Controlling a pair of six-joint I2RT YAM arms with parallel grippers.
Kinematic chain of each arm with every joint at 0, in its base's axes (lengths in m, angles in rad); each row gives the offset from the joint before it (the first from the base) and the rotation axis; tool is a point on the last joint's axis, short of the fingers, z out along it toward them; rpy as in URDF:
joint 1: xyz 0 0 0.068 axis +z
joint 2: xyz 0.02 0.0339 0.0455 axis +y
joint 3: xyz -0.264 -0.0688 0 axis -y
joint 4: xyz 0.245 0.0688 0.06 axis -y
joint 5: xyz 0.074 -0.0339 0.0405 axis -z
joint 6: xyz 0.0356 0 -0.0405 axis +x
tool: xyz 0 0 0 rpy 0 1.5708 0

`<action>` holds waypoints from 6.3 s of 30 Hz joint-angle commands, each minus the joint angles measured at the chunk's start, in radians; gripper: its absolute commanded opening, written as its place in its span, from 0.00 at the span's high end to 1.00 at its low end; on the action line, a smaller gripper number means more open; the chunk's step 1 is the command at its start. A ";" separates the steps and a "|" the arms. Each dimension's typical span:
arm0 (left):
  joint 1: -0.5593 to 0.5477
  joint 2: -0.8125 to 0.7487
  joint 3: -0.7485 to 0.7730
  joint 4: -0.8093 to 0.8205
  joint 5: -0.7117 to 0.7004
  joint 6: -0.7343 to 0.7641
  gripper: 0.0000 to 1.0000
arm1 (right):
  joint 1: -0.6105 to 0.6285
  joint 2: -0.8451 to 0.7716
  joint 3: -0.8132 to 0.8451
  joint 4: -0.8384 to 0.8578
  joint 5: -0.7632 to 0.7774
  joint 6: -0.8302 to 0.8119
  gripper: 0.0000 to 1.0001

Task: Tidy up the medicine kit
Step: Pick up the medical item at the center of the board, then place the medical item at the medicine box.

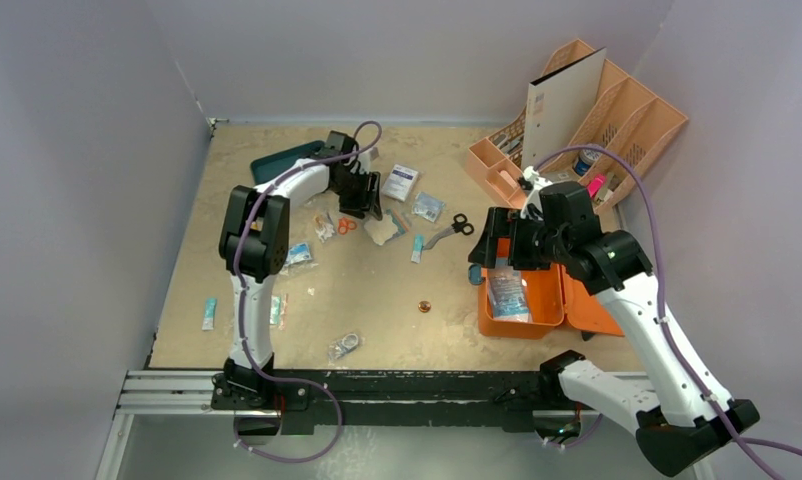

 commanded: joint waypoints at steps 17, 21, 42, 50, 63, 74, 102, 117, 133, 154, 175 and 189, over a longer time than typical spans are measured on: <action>-0.060 -0.018 -0.081 -0.050 -0.131 -0.089 0.82 | -0.004 -0.057 -0.046 0.013 -0.012 0.014 0.01; -0.063 -0.040 -0.126 -0.036 -0.150 -0.123 0.96 | -0.004 -0.058 -0.047 0.010 -0.022 0.019 0.01; -0.063 -0.447 -0.357 0.022 0.018 -0.355 1.00 | -0.004 -0.091 -0.145 0.170 -0.110 0.212 0.05; -0.063 -0.655 -0.478 0.178 0.176 -0.586 1.00 | -0.003 -0.078 -0.179 0.282 -0.180 0.297 0.11; -0.064 -0.866 -0.652 0.507 0.345 -0.972 1.00 | -0.003 -0.038 -0.170 0.495 -0.231 0.389 0.36; -0.072 -0.900 -0.686 0.577 0.358 -1.025 1.00 | 0.005 0.078 -0.151 0.687 -0.285 0.455 0.38; -0.077 -0.846 -0.692 0.641 0.351 -1.013 1.00 | 0.079 0.031 -0.151 0.677 -0.145 0.448 0.30; -0.078 -0.870 -0.699 0.707 0.387 -1.077 1.00 | 0.089 0.166 -0.129 0.800 -0.254 0.484 0.59; -0.077 -0.882 -0.552 0.291 0.356 -0.629 0.33 | 0.081 0.141 0.020 0.415 -0.069 0.217 1.00; -0.076 -0.989 -0.582 -0.007 -0.045 -0.076 0.14 | 0.074 0.160 0.256 -0.466 0.387 -0.068 1.00; -0.077 -1.015 -0.601 -0.029 -0.051 -0.044 0.13 | -0.121 0.345 -0.085 -0.016 0.065 -0.155 1.00; -0.077 -1.007 -0.605 -0.038 -0.095 -0.042 0.13 | -0.180 0.369 -0.061 -0.074 0.295 -0.145 0.59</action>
